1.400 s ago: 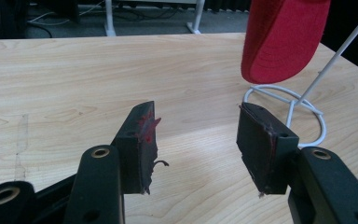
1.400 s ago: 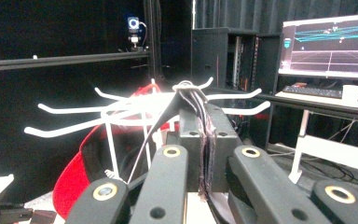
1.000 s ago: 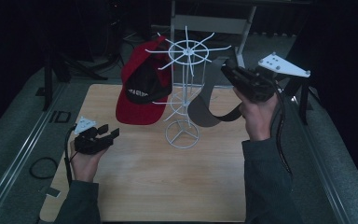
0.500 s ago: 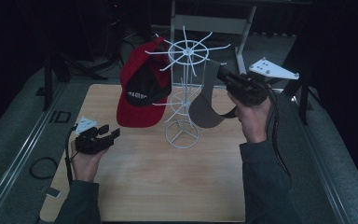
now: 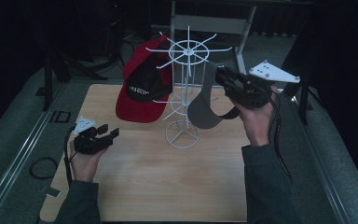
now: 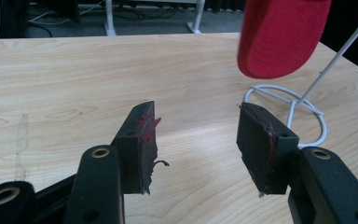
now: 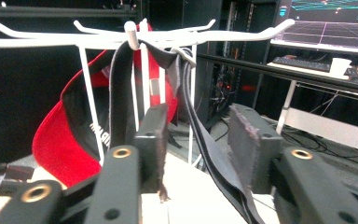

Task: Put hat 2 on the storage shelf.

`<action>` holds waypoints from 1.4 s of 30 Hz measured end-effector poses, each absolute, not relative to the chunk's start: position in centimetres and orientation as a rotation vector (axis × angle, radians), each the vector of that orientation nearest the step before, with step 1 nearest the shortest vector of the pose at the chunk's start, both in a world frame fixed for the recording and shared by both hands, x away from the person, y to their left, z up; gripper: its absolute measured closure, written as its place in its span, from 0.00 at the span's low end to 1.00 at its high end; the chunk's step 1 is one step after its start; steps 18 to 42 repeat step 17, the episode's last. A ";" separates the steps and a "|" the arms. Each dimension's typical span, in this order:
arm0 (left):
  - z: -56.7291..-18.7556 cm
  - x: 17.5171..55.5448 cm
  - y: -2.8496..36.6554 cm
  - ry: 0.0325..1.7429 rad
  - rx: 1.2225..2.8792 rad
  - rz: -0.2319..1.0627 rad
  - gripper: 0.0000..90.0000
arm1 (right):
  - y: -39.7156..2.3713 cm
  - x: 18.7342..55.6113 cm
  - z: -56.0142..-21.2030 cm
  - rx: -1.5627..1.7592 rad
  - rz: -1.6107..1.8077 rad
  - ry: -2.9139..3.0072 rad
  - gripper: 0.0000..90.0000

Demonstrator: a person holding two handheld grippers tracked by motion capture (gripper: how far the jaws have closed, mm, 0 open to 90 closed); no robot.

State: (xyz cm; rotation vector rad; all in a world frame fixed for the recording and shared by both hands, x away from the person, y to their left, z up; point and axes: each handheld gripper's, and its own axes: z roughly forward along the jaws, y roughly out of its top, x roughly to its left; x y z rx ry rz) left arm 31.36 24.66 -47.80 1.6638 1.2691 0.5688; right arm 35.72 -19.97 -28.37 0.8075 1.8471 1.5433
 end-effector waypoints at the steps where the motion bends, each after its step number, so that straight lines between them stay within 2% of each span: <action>1: -47.8 31.4 24.6 1.269 1.664 0.568 0.53 | -20.0 35.7 -28.3 0.794 1.538 1.861 0.57; 7: -47.8 31.4 24.6 1.270 1.664 0.567 0.53 | -20.2 35.4 -28.2 0.800 1.518 1.834 0.47; 42: -47.8 31.4 24.6 1.269 1.668 0.565 0.53 | -20.3 35.2 -28.1 0.781 1.517 1.842 0.46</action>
